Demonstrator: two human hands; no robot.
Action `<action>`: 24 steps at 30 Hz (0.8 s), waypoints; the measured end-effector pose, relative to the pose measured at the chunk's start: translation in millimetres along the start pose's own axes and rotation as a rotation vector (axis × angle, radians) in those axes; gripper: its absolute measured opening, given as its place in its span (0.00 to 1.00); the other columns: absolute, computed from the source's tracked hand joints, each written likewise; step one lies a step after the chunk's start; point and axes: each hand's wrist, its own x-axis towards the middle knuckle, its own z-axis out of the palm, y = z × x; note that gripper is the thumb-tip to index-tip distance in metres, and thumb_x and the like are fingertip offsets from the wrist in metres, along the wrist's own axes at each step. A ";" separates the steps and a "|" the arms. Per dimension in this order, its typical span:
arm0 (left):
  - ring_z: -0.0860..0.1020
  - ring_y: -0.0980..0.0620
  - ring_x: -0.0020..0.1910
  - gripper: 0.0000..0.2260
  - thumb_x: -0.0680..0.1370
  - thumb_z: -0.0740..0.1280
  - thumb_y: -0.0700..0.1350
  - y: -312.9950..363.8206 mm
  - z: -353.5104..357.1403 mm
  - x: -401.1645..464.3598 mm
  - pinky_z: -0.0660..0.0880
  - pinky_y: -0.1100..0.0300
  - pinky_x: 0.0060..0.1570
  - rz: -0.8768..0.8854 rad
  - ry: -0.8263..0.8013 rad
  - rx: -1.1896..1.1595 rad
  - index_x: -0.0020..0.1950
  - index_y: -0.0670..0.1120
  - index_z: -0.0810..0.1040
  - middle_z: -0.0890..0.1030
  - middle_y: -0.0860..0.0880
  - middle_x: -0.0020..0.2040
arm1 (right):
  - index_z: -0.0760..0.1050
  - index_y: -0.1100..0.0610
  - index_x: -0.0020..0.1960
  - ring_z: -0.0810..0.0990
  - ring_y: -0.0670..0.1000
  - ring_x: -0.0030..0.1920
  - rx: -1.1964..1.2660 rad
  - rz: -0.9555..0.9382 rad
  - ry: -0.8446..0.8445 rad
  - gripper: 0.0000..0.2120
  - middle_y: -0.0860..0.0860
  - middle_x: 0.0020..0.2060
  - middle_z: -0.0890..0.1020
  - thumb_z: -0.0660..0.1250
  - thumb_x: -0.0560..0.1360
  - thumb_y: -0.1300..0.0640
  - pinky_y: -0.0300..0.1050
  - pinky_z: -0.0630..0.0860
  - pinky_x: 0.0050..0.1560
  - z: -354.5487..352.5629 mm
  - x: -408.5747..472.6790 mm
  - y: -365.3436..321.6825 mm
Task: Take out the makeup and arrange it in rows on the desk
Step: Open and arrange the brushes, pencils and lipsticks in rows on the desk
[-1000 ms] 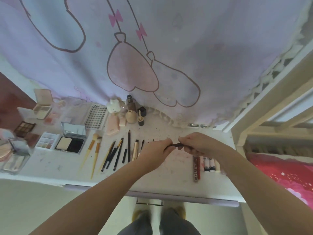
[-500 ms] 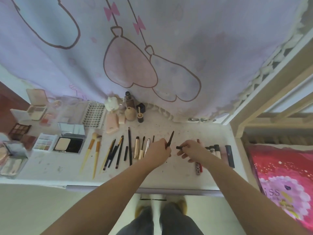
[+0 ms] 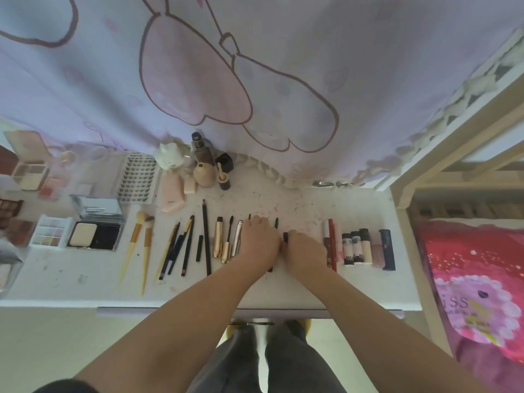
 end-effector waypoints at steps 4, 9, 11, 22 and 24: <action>0.70 0.44 0.56 0.13 0.80 0.57 0.47 -5.8 -0.9 1.4 0.66 0.52 0.55 -0.002 0.042 -0.011 0.54 0.44 0.79 0.75 0.44 0.55 | 0.75 0.55 0.48 0.81 0.53 0.43 -0.040 -0.070 -0.036 0.14 0.52 0.45 0.81 0.52 0.81 0.52 0.43 0.68 0.37 -0.2 2.9 -3.7; 0.70 0.44 0.56 0.14 0.81 0.54 0.49 -0.7 -11.4 -0.2 0.65 0.51 0.54 0.070 0.172 -0.161 0.56 0.44 0.75 0.75 0.44 0.56 | 0.76 0.58 0.49 0.80 0.56 0.49 0.018 -0.037 -0.008 0.17 0.55 0.46 0.82 0.52 0.81 0.52 0.46 0.71 0.48 -31.1 11.6 15.6; 0.71 0.43 0.57 0.15 0.81 0.54 0.50 18.1 -16.8 -3.1 0.65 0.50 0.54 0.126 0.191 -0.247 0.58 0.43 0.74 0.76 0.44 0.56 | 0.75 0.60 0.48 0.80 0.58 0.48 0.048 0.014 0.027 0.15 0.57 0.46 0.81 0.53 0.80 0.53 0.45 0.71 0.46 -50.6 19.5 39.7; 0.69 0.46 0.56 0.17 0.81 0.52 0.53 100.8 -0.7 0.4 0.65 0.52 0.54 -0.045 0.014 -0.294 0.60 0.45 0.72 0.74 0.45 0.57 | 0.72 0.57 0.47 0.74 0.53 0.41 0.041 0.036 -0.130 0.10 0.54 0.44 0.79 0.55 0.79 0.53 0.44 0.69 0.41 -68.2 38.9 82.3; 0.69 0.45 0.57 0.18 0.81 0.51 0.54 98.7 -1.0 1.3 0.65 0.52 0.54 -0.085 -0.002 -0.308 0.60 0.44 0.72 0.74 0.45 0.58 | 0.73 0.58 0.47 0.77 0.55 0.43 0.038 0.032 -0.139 0.12 0.55 0.44 0.80 0.56 0.79 0.51 0.45 0.72 0.42 -67.1 39.8 79.9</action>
